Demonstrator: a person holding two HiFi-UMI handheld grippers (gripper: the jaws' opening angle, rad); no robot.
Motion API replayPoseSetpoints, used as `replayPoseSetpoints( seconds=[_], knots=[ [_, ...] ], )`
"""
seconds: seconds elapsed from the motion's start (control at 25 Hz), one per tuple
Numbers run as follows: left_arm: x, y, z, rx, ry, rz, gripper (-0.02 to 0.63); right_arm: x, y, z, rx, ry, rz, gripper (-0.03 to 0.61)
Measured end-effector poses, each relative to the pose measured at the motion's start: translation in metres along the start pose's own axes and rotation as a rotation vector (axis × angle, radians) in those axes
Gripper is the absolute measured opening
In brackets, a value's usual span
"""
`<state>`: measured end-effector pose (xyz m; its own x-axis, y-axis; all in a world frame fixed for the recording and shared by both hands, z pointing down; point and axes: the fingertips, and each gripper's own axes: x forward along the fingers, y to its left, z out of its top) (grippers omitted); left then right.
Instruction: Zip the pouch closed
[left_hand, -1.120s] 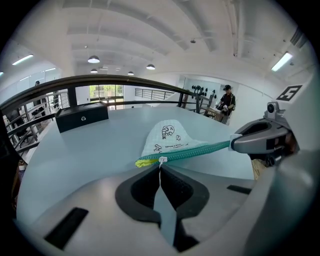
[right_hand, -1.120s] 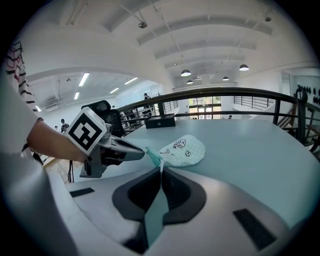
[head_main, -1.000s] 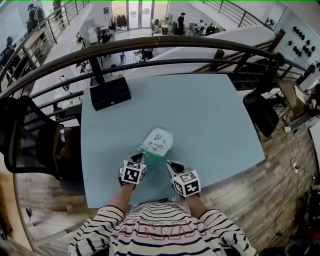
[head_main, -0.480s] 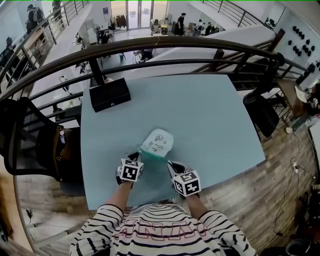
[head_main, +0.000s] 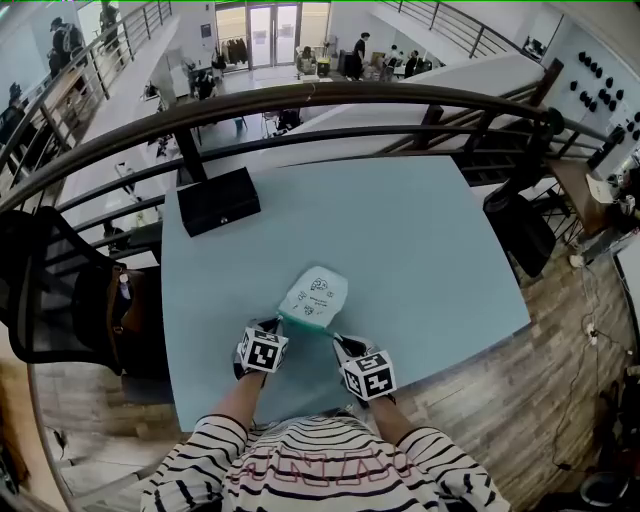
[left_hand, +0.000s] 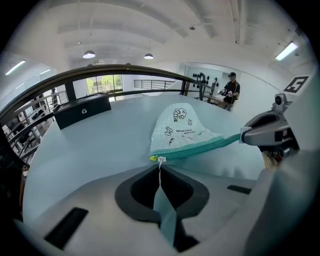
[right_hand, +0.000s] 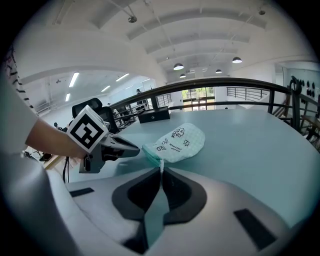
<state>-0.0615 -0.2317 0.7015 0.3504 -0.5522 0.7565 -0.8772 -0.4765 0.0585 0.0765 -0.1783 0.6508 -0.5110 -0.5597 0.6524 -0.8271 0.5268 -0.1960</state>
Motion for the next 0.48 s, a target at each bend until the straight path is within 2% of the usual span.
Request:
replayPoseSetpoints(
  seconds=[0.2, 0.48],
  knots=[
    [0.004, -0.002, -0.013, 0.008, 0.035, -0.018, 0.028, 0.006, -0.003, -0.015, 0.006, 0.043, -0.043, 0.037],
    [-0.005, 0.001, -0.027, 0.017, 0.04, -0.039, 0.028, 0.005, -0.005, -0.023, 0.058, 0.035, -0.089, 0.038]
  ],
)
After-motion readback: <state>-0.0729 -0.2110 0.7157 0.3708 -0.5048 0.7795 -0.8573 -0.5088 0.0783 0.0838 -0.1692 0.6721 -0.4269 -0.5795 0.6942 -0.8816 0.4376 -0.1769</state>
